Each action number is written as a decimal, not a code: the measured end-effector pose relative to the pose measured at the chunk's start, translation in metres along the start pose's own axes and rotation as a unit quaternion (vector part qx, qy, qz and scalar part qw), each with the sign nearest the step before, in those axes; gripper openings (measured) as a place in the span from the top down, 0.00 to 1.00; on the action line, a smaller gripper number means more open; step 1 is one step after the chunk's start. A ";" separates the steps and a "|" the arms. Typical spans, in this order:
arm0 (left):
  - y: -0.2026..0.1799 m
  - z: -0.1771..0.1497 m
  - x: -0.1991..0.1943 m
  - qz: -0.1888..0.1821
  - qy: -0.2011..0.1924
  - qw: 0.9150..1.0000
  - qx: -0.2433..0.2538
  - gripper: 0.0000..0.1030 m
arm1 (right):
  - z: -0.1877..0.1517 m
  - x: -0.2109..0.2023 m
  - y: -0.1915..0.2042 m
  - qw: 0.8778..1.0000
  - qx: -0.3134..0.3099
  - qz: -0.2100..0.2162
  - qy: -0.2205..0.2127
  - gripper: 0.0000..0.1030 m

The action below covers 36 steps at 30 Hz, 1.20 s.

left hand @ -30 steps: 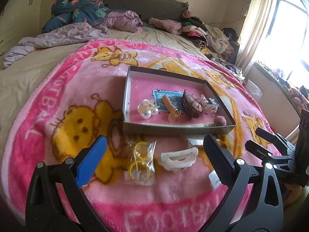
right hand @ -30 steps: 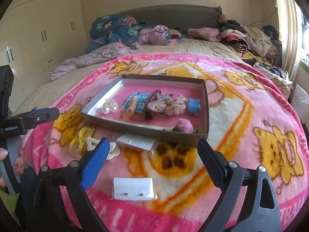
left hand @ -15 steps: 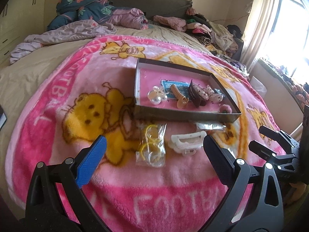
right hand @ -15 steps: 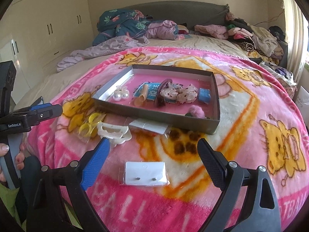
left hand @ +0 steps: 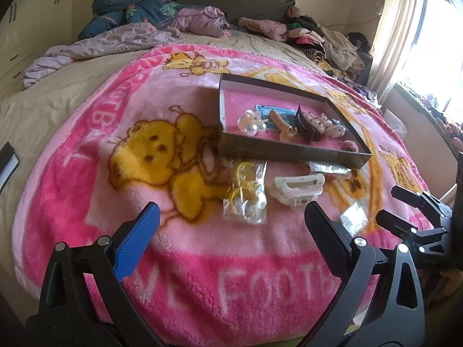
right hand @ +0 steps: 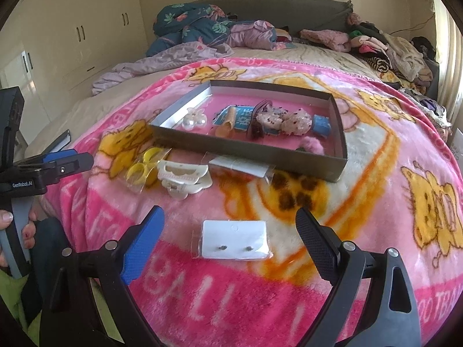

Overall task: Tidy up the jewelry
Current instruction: 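Withdraw both tools from the tray toward the remaining accessories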

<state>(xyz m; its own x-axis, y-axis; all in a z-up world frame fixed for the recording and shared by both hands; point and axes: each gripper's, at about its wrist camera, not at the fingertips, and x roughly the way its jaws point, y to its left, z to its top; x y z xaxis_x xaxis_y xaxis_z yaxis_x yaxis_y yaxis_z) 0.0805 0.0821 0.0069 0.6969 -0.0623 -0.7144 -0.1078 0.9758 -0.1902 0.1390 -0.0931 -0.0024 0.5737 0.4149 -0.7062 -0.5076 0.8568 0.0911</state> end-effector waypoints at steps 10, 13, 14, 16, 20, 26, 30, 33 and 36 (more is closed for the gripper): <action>0.007 -0.015 0.012 0.009 0.017 1.000 -0.002 0.11 | -0.008 0.015 0.010 1.000 -0.015 0.013 0.019 0.13; 0.006 -0.017 0.020 0.010 0.024 1.000 0.000 0.11 | -0.013 0.021 0.009 0.999 -0.016 0.012 0.026 0.13; 0.005 -0.018 0.022 0.009 0.025 1.000 0.001 0.11 | -0.015 0.023 0.009 0.999 -0.015 0.012 0.029 0.13; -0.001 -0.018 0.025 0.005 0.025 1.000 0.009 0.11 | -0.017 0.026 0.007 0.999 -0.014 0.010 0.033 0.13; -0.019 -0.017 0.032 -0.009 0.028 0.999 0.039 0.11 | -0.022 0.033 -0.001 0.999 -0.007 0.008 0.041 0.13; -0.050 -0.009 0.045 -0.043 0.039 0.996 0.068 0.11 | -0.028 0.043 -0.009 0.999 0.003 0.008 0.051 0.13; -0.065 -0.002 0.058 -0.061 0.053 0.994 0.073 0.13 | -0.030 0.050 -0.014 0.998 0.013 0.010 0.054 0.13; -0.068 0.003 0.069 -0.073 0.064 0.994 0.059 0.17 | -0.030 0.056 -0.015 0.998 0.017 0.011 0.053 0.13; -0.072 0.005 0.080 -0.077 0.073 0.993 0.052 0.22 | -0.031 0.060 -0.015 0.999 0.013 0.006 0.049 0.27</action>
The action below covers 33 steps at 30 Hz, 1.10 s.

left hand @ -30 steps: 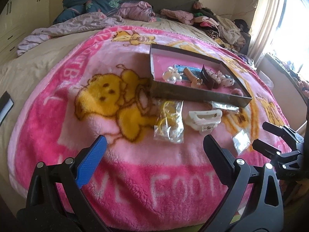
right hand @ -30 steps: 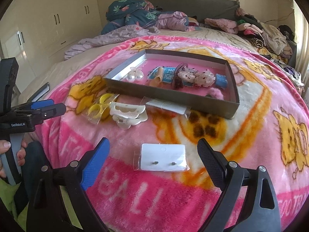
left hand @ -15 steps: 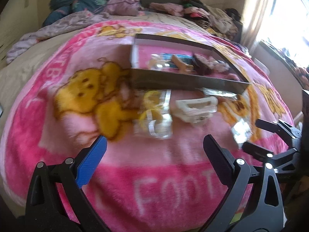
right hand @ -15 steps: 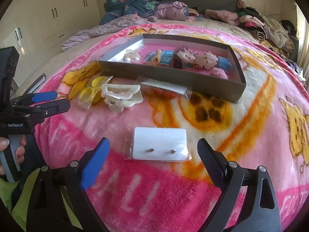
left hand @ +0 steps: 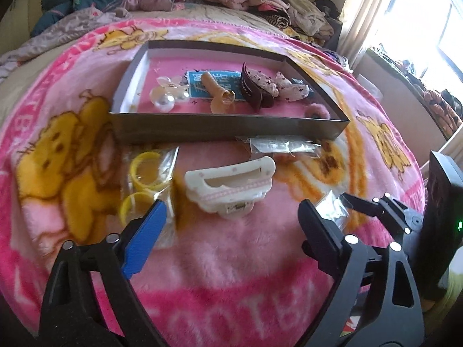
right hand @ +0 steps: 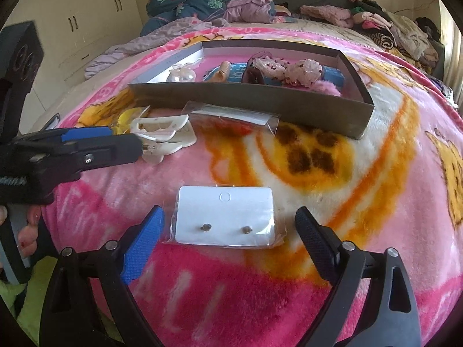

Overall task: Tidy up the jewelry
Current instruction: 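Withdraw both tools from the tray toward the remaining accessories, then grasp the white earring card with the right tool while the left tool grasps the white-and-pink hair claw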

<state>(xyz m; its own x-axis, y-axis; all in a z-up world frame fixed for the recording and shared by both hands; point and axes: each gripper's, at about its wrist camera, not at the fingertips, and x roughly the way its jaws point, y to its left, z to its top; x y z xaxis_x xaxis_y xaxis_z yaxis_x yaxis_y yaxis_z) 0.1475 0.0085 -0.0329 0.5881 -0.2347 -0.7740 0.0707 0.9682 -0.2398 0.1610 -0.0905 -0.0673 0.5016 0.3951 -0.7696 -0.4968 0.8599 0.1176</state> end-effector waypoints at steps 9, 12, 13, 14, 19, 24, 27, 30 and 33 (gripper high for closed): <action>-0.006 0.008 0.025 0.015 0.008 1.000 -0.006 0.31 | -0.005 -0.006 -0.024 1.000 0.009 -0.007 -0.011 0.34; -0.006 0.013 0.029 0.024 0.005 1.000 -0.005 0.38 | -0.005 -0.010 -0.032 1.000 0.016 -0.010 -0.016 0.34; -0.005 0.014 0.030 0.024 0.004 1.000 -0.007 0.39 | -0.004 -0.011 -0.033 1.000 0.018 -0.012 -0.017 0.34; -0.005 0.014 0.030 0.024 0.002 1.000 -0.008 0.39 | -0.004 -0.012 -0.036 1.000 0.021 -0.013 -0.018 0.34; -0.009 0.013 0.024 0.009 -0.005 1.000 -0.002 0.44 | -0.002 -0.017 -0.045 0.999 0.030 -0.017 -0.023 0.34; -0.013 0.010 0.009 -0.001 -0.017 1.000 0.004 0.44 | 0.003 -0.022 -0.048 0.999 0.036 -0.019 -0.030 0.35; -0.011 0.008 -0.005 -0.009 -0.028 1.000 0.001 0.44 | 0.006 -0.027 -0.049 0.998 0.038 -0.018 -0.036 0.35; -0.007 0.007 -0.015 -0.007 -0.037 0.999 -0.003 0.44 | 0.010 -0.033 -0.046 0.998 0.034 -0.017 -0.042 0.35; -0.001 0.008 -0.024 0.000 -0.047 0.999 -0.008 0.44 | 0.016 -0.037 -0.041 0.998 0.029 -0.015 -0.048 0.35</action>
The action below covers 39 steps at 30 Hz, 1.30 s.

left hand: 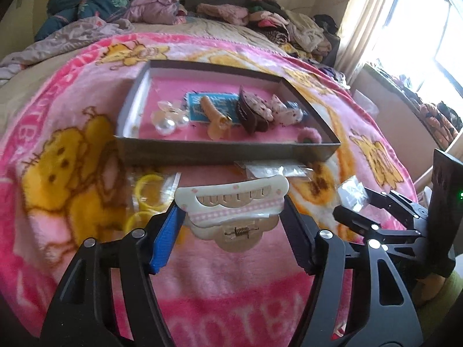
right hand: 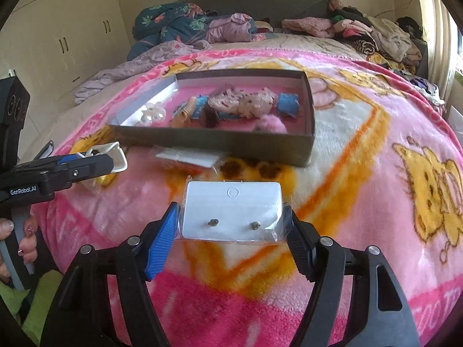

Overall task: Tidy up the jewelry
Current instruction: 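Grasp the white earring card with the right tool while the left tool grasps the white-and-pink hair claw, then carry the earring card and white hair claw into the tray and open both tools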

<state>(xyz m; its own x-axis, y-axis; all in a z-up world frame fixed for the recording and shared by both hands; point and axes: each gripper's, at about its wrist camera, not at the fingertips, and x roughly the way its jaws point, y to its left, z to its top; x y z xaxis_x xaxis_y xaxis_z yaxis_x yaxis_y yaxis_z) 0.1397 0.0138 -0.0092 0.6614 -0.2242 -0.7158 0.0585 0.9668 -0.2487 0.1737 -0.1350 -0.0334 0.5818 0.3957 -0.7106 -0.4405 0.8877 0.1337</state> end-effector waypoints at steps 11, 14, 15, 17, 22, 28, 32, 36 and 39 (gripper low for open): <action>0.028 0.005 -0.018 0.013 -0.026 0.999 -0.024 0.44 | 0.024 0.001 0.024 1.000 -0.025 0.014 -0.013 0.35; 0.034 0.007 -0.021 0.016 -0.030 0.999 -0.030 0.44 | 0.031 0.003 0.029 0.999 -0.029 0.017 -0.017 0.35; 0.037 0.008 -0.022 0.017 -0.032 0.999 -0.032 0.44 | 0.033 0.003 0.031 0.999 -0.031 0.018 -0.018 0.35; 0.040 0.009 -0.023 0.018 -0.034 0.999 -0.036 0.44 | 0.038 0.004 0.033 0.999 -0.035 0.020 -0.022 0.35; 0.048 0.017 -0.024 0.023 -0.038 0.998 -0.040 0.44 | 0.051 0.007 0.037 0.999 -0.039 0.021 -0.029 0.35; 0.052 0.031 -0.021 0.026 -0.041 0.998 -0.040 0.44 | 0.065 0.013 0.034 0.999 -0.035 0.020 -0.037 0.35; 0.052 0.042 -0.016 0.027 -0.042 0.998 -0.036 0.44 | 0.073 0.018 0.028 0.999 -0.031 0.017 -0.040 0.35; 0.049 0.054 -0.009 0.025 -0.042 0.998 -0.028 0.44 | 0.080 0.022 0.021 0.999 -0.025 0.011 -0.040 0.35; 0.045 0.062 -0.004 0.019 -0.045 0.999 -0.024 0.44 | 0.085 0.024 0.015 0.999 -0.024 0.004 -0.040 0.35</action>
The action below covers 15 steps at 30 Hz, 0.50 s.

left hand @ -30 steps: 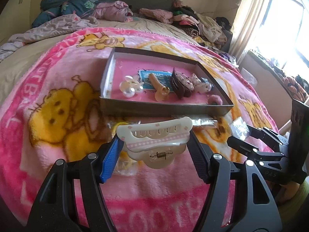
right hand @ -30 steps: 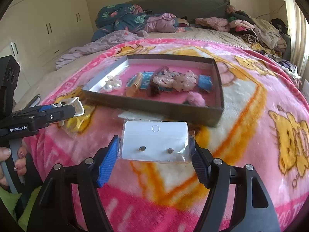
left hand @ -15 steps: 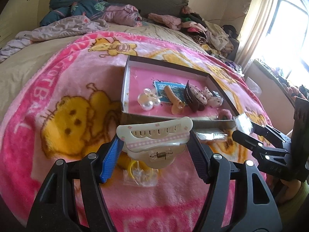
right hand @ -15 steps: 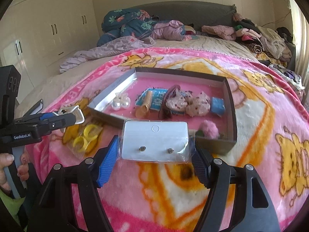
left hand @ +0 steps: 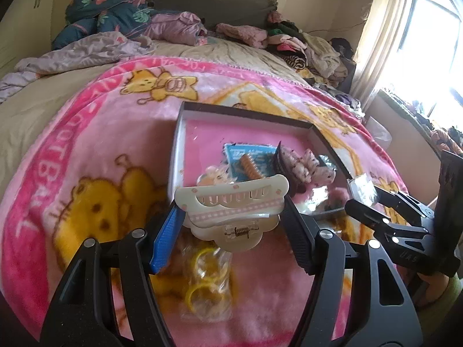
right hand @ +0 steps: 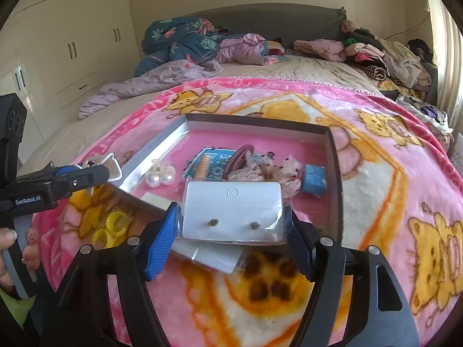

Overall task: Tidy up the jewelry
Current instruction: 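Carry the earring card and white hair claw into the tray and open both tools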

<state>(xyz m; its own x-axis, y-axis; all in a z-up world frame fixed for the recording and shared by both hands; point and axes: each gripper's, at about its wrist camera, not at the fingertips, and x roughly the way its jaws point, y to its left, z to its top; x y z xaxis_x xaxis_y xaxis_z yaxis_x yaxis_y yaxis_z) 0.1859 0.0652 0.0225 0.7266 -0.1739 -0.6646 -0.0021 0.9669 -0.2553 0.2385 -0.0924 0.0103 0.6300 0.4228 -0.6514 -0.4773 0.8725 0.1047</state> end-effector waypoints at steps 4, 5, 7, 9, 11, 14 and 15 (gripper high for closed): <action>-0.010 0.008 0.007 -0.007 0.000 1.000 0.011 0.44 | 0.004 0.001 -0.009 1.000 0.006 -0.011 -0.004 0.35; -0.012 0.009 0.008 -0.007 -0.001 1.000 0.013 0.44 | 0.005 0.001 -0.012 1.000 0.008 -0.014 -0.004 0.35; -0.016 0.012 0.010 -0.010 -0.001 1.000 0.019 0.44 | 0.007 0.000 -0.016 1.000 0.011 -0.019 -0.007 0.35; -0.020 0.014 0.013 -0.013 0.000 1.000 0.022 0.44 | 0.009 0.000 -0.020 1.000 0.014 -0.025 -0.010 0.35; -0.023 0.016 0.016 -0.018 -0.001 1.000 0.024 0.44 | 0.010 -0.001 -0.024 0.999 0.017 -0.030 -0.011 0.35; -0.027 0.019 0.021 -0.024 0.000 0.999 0.028 0.44 | 0.011 -0.001 -0.031 0.999 0.021 -0.039 -0.012 0.35; -0.028 0.019 0.022 -0.025 0.001 0.999 0.029 0.44 | 0.011 -0.002 -0.032 0.999 0.022 -0.042 -0.012 0.35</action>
<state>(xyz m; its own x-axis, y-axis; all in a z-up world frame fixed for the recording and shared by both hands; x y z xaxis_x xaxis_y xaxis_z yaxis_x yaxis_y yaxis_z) 0.2155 0.0378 0.0283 0.7229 -0.2225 -0.6542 0.0735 0.9661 -0.2474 0.2596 -0.1185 0.0162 0.6816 0.3537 -0.6406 -0.3951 0.9147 0.0846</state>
